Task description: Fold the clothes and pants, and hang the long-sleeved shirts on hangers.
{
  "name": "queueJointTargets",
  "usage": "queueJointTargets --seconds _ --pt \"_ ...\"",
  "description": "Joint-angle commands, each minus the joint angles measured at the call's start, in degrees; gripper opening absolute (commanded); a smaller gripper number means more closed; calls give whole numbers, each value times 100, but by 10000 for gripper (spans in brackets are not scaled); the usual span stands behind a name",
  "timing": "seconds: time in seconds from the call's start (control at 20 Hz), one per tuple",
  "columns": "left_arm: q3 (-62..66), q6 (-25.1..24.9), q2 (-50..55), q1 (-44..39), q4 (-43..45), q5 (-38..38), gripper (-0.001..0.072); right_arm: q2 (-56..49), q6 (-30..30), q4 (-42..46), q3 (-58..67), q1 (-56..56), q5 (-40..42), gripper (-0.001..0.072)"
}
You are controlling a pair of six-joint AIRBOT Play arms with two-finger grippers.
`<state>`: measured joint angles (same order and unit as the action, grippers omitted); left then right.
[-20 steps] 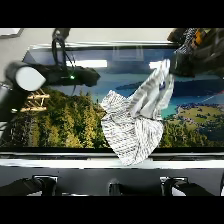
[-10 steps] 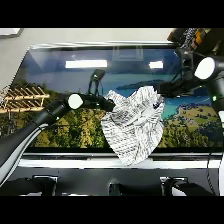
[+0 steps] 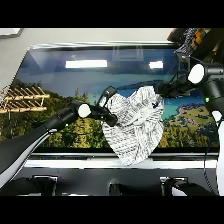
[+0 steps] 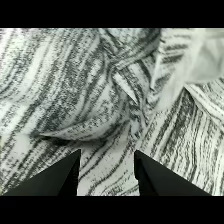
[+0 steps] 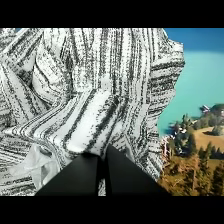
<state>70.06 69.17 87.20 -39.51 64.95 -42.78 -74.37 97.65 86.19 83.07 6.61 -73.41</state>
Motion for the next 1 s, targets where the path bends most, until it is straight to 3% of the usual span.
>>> queueJointTargets --seconds 0.0,0.35,0.75,0.8,0.85,0.9,0.95 --pt "-249 -385 28 -243 -2 459 402 -4 76 2 -11 0 31 31" --pt "-256 -382 490 -485 -4 1797 400 -4 120 0 -11 0 -52 31" --pt "-249 -361 691 -737 -85 2035 387 -4 125 -2 -11 0 -149 31" --pt "-249 -363 699 -752 -120 2033 293 -4 136 0 -11 0 -168 31" --pt "-249 -363 697 -756 -203 2031 100 -4 142 -2 -11 0 -184 31" --pt "-243 -361 682 -754 -297 2024 20 -4 160 -20 -11 0 -203 31" --pt "-240 -361 640 -741 -306 2013 20 -4 221 -33 -11 0 -234 31"
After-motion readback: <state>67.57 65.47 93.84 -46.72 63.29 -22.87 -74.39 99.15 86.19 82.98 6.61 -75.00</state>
